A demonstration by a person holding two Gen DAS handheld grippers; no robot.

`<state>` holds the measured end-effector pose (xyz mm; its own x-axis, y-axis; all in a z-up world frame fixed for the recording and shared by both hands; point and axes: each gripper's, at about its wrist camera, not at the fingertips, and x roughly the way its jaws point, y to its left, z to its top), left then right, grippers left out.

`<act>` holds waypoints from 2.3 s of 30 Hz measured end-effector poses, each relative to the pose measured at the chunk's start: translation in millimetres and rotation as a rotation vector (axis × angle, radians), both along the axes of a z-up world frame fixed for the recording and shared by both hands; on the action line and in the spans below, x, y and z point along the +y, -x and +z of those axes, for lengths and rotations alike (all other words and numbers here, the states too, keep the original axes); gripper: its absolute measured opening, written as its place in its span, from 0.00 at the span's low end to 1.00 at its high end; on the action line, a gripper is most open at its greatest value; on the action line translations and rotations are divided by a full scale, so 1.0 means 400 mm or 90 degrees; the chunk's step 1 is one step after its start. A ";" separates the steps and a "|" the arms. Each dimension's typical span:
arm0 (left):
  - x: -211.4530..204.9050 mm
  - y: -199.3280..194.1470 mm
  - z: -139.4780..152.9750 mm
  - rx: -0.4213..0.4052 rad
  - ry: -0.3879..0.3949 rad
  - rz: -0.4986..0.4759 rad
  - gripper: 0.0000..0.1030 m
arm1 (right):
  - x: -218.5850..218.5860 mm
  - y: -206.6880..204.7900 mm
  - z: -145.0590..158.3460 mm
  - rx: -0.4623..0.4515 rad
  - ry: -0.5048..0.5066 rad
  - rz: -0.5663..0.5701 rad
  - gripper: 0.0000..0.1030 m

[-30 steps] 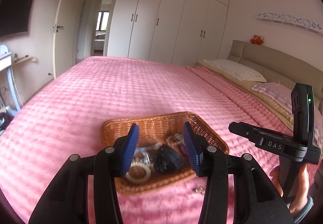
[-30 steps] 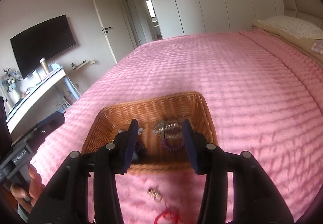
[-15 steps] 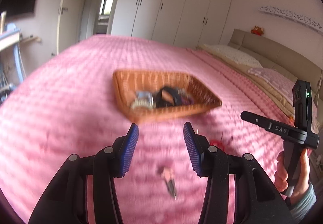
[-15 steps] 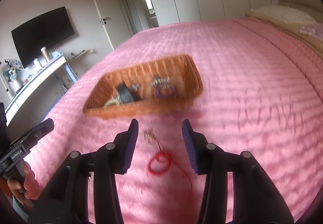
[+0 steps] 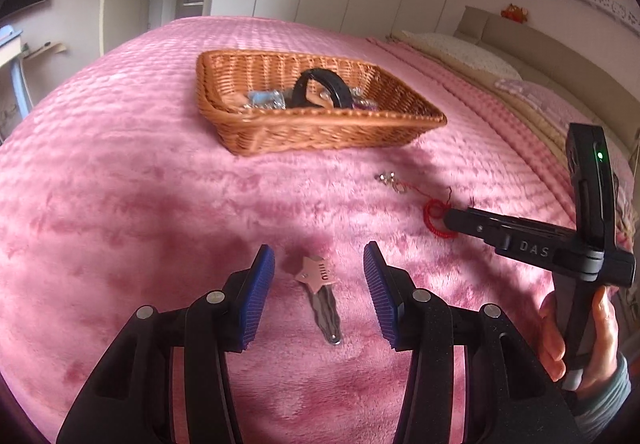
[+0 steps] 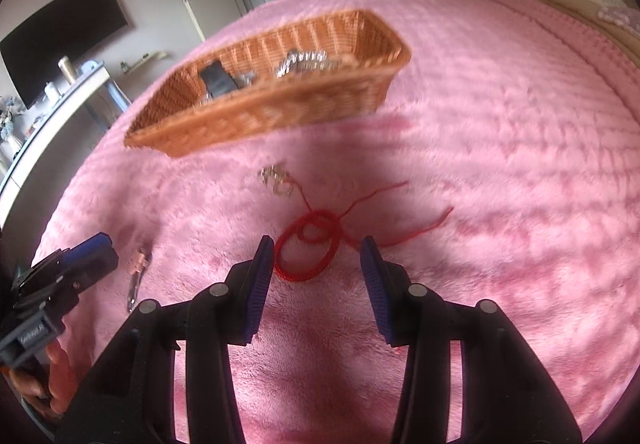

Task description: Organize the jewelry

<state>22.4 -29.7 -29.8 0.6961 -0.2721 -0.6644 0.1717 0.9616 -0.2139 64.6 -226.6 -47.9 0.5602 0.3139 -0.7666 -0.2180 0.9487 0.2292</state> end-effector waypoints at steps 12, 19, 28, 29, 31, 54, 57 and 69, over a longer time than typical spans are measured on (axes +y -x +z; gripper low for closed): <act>-0.021 -0.019 -0.040 0.033 -0.028 0.001 0.43 | -0.022 0.000 -0.013 -0.006 -0.015 -0.027 0.06; -0.030 -0.021 -0.043 0.034 -0.043 0.006 0.41 | -0.025 0.002 -0.017 -0.010 -0.018 -0.030 0.06; -0.029 -0.024 -0.046 0.035 -0.043 0.012 0.37 | -0.020 -0.002 -0.009 -0.014 -0.027 -0.021 0.06; -0.028 -0.024 -0.047 0.035 -0.042 0.012 0.37 | -0.018 -0.001 -0.007 -0.016 -0.025 -0.020 0.06; -0.028 -0.024 -0.047 0.035 -0.041 0.012 0.37 | -0.012 -0.004 -0.006 -0.016 -0.021 -0.022 0.06; -0.024 -0.027 -0.050 0.034 -0.025 0.006 0.37 | 0.064 -0.134 0.043 -0.048 -0.021 0.052 0.51; -0.024 -0.026 -0.050 0.033 -0.024 0.006 0.37 | 0.078 -0.140 0.037 -0.043 -0.003 0.071 0.51; -0.017 -0.026 -0.051 0.034 -0.015 0.004 0.37 | 0.095 -0.165 0.004 -0.008 0.035 0.066 0.16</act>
